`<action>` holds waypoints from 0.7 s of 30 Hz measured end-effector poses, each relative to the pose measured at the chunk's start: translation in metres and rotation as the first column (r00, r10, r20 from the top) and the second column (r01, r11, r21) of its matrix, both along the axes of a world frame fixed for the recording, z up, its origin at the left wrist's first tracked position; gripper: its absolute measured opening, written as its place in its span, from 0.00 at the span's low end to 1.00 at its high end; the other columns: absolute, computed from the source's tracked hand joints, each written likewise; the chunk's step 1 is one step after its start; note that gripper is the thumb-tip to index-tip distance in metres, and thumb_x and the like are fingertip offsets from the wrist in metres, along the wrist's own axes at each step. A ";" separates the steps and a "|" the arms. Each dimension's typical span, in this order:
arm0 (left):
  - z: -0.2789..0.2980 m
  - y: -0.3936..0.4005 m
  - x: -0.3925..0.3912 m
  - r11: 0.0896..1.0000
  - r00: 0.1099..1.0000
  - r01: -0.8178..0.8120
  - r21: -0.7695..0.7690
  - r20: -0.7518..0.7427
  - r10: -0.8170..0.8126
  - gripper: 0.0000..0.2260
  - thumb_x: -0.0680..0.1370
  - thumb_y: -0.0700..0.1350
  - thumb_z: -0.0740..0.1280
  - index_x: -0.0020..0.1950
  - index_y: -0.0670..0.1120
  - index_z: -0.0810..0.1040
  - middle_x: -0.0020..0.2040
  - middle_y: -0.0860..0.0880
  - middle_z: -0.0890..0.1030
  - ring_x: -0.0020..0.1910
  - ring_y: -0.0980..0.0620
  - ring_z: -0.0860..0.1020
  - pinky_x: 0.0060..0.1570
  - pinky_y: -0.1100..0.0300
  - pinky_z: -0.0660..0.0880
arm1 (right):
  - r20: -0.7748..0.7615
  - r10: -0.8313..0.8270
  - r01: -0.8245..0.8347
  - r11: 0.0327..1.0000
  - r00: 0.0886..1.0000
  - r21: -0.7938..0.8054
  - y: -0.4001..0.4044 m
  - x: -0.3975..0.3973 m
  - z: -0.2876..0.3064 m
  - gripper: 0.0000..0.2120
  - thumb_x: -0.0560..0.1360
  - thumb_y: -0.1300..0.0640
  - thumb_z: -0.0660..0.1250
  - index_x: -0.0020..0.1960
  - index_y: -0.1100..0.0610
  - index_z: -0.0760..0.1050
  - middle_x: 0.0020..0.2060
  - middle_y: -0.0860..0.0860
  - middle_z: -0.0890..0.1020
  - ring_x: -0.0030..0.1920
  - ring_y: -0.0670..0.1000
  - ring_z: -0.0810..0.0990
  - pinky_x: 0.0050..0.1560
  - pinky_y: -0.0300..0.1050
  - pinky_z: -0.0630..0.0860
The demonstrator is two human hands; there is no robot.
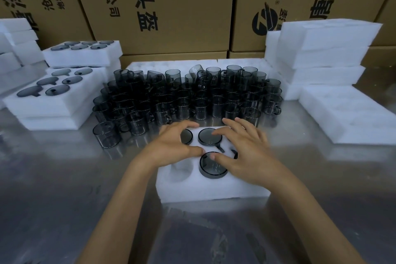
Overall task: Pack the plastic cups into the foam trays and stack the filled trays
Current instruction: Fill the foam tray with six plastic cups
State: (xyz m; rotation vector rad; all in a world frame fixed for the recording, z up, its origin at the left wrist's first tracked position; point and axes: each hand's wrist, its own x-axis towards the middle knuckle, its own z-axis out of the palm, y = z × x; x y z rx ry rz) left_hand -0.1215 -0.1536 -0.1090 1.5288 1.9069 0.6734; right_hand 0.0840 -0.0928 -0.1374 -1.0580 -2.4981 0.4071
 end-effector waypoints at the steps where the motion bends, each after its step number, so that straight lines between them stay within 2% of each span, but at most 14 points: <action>1: -0.001 0.000 -0.003 1.000 0.998 0.001 0.031 0.064 -0.003 0.26 0.70 0.52 0.77 0.66 0.64 0.73 0.67 0.58 0.69 0.68 0.58 0.69 0.67 0.56 0.69 | -0.008 0.002 -0.002 1.000 1.000 0.000 0.000 0.001 0.000 0.24 0.75 0.33 0.62 0.69 0.37 0.66 0.77 0.39 0.58 0.76 0.38 0.45 0.74 0.48 0.42; 2: -0.002 0.001 -0.006 0.995 0.988 -0.028 0.098 0.152 0.013 0.23 0.71 0.49 0.77 0.64 0.61 0.76 0.65 0.57 0.74 0.63 0.59 0.74 0.66 0.55 0.72 | -0.024 0.007 -0.007 1.000 1.000 -0.002 0.000 0.001 0.001 0.25 0.74 0.32 0.62 0.69 0.37 0.67 0.76 0.38 0.61 0.75 0.37 0.47 0.73 0.47 0.43; 4: -0.007 0.004 -0.016 0.937 0.934 -0.246 0.249 0.319 0.161 0.15 0.75 0.43 0.73 0.60 0.57 0.80 0.57 0.53 0.81 0.57 0.56 0.79 0.64 0.52 0.74 | -0.086 0.021 -0.024 0.999 0.996 -0.025 0.000 0.002 0.003 0.26 0.72 0.31 0.63 0.67 0.37 0.69 0.69 0.32 0.65 0.70 0.34 0.51 0.71 0.44 0.46; 6: -0.016 0.010 -0.032 0.843 0.879 -0.443 0.304 0.333 0.342 0.16 0.78 0.41 0.68 0.63 0.55 0.78 0.47 0.51 0.82 0.50 0.52 0.81 0.63 0.49 0.75 | -0.192 0.024 -0.041 0.996 0.981 -0.085 -0.001 0.003 0.006 0.25 0.68 0.27 0.62 0.62 0.36 0.72 0.61 0.24 0.67 0.67 0.32 0.56 0.72 0.45 0.51; 7: -0.022 0.013 -0.039 0.831 0.871 -0.469 0.298 0.309 0.381 0.19 0.79 0.40 0.67 0.68 0.55 0.74 0.42 0.48 0.82 0.46 0.51 0.80 0.61 0.49 0.75 | -0.249 0.012 -0.044 0.992 0.968 -0.120 0.000 0.003 0.007 0.24 0.66 0.26 0.62 0.58 0.35 0.73 0.58 0.24 0.69 0.67 0.32 0.58 0.74 0.48 0.55; 10: -0.037 0.024 -0.053 0.870 0.864 -0.448 0.205 0.352 0.362 0.28 0.80 0.40 0.63 0.76 0.61 0.63 0.38 0.41 0.76 0.39 0.46 0.74 0.57 0.44 0.76 | -0.334 -0.028 -0.040 0.980 0.942 -0.195 0.000 0.003 0.010 0.18 0.67 0.29 0.64 0.53 0.34 0.74 0.56 0.25 0.73 0.67 0.35 0.63 0.74 0.54 0.60; 13: -0.046 0.035 -0.059 0.866 0.863 -0.460 0.195 0.325 0.386 0.27 0.80 0.40 0.62 0.75 0.63 0.65 0.40 0.42 0.77 0.39 0.47 0.73 0.54 0.44 0.77 | -0.320 -0.029 -0.039 0.978 0.947 -0.204 0.000 0.003 0.010 0.14 0.70 0.33 0.67 0.53 0.34 0.74 0.55 0.26 0.73 0.66 0.35 0.63 0.74 0.54 0.60; 15: -0.050 0.039 -0.062 0.850 0.868 -0.470 0.238 0.298 0.397 0.24 0.80 0.39 0.61 0.73 0.59 0.70 0.39 0.46 0.78 0.39 0.48 0.73 0.45 0.55 0.77 | -0.319 -0.029 -0.036 0.980 0.947 -0.197 0.000 0.003 0.009 0.13 0.70 0.33 0.67 0.53 0.34 0.74 0.56 0.27 0.73 0.66 0.35 0.63 0.74 0.54 0.60; 17: -0.053 0.040 -0.062 0.836 0.880 -0.465 0.293 0.254 0.401 0.17 0.82 0.40 0.60 0.67 0.57 0.75 0.38 0.48 0.78 0.37 0.50 0.74 0.35 0.65 0.72 | -0.320 -0.037 -0.027 0.981 0.947 -0.194 0.000 0.003 0.009 0.16 0.69 0.33 0.65 0.54 0.36 0.75 0.57 0.29 0.74 0.66 0.36 0.64 0.74 0.54 0.60; 19: -0.053 0.040 -0.062 0.824 0.891 -0.452 0.342 0.223 0.397 0.10 0.82 0.43 0.62 0.60 0.54 0.77 0.38 0.46 0.78 0.36 0.50 0.75 0.34 0.66 0.71 | -0.319 -0.042 -0.024 0.980 0.947 -0.198 -0.001 0.003 0.009 0.17 0.70 0.34 0.65 0.56 0.39 0.76 0.57 0.30 0.74 0.66 0.37 0.64 0.74 0.54 0.60; 21: -0.053 0.040 -0.061 0.823 0.887 -0.457 0.337 0.241 0.394 0.04 0.81 0.45 0.65 0.54 0.52 0.77 0.41 0.44 0.79 0.39 0.49 0.76 0.40 0.60 0.73 | -0.314 -0.044 -0.022 0.979 0.949 -0.202 -0.001 0.003 0.009 0.15 0.71 0.35 0.66 0.56 0.38 0.76 0.57 0.31 0.74 0.66 0.37 0.64 0.74 0.54 0.60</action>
